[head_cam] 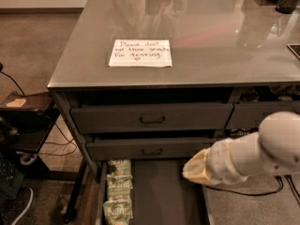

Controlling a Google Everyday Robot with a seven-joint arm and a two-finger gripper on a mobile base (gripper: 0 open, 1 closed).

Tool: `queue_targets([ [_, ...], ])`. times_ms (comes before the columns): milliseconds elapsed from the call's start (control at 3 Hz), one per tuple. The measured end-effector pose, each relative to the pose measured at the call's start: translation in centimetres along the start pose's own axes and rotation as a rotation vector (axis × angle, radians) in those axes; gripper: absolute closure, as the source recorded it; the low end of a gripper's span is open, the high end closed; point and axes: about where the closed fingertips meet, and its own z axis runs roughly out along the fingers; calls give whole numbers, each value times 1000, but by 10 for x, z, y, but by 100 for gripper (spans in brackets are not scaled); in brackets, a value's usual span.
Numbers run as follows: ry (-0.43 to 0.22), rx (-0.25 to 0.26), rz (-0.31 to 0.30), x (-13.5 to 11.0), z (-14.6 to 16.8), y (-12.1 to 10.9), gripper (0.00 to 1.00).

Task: Pick green jalapeno chip bag from bottom drawer and place on counter

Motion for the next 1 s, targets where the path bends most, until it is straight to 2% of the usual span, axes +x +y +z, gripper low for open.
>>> queue_targets([
  [333,-27,-14,-63,31,63,11,100],
  [667,-103,-47,-104,42,126,12,100],
  [1000,-200,-102,-106,42,194,8,100],
])
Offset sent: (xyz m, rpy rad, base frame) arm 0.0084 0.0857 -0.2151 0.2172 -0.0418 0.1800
